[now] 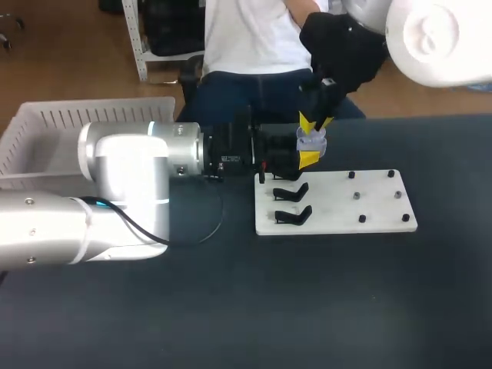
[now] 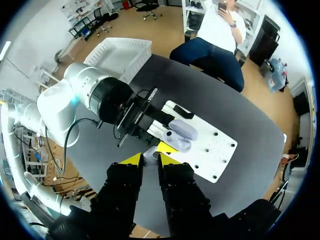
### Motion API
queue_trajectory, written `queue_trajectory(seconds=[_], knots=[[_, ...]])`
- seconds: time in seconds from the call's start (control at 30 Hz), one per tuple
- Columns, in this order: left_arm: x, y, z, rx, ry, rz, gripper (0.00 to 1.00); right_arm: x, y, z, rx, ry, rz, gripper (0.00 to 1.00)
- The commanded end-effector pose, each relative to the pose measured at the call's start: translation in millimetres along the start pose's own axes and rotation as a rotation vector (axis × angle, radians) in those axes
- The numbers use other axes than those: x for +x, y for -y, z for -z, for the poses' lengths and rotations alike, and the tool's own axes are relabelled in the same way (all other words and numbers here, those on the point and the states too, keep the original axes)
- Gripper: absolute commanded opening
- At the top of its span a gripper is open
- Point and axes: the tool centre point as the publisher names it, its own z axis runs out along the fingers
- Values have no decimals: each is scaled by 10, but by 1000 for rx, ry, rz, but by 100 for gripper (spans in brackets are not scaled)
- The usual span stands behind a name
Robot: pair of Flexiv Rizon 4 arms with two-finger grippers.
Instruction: Pick up each earbud case from the left stands, insert the matching earbuds, close the lid, and place the case in the box.
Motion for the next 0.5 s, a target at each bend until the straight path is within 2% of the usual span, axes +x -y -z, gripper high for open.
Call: queue_trajectory(seconds=[0.03,0.23,0.5], knots=[[14,10,-2,-6,6,-4,0,30,-4,2,3,7,-2,0],[14,10,-2,-6,6,-4,0,30,-4,2,3,7,-2,0],[14,10,-2,-6,6,-4,0,-6,25,-80,8,-4,83,0]])
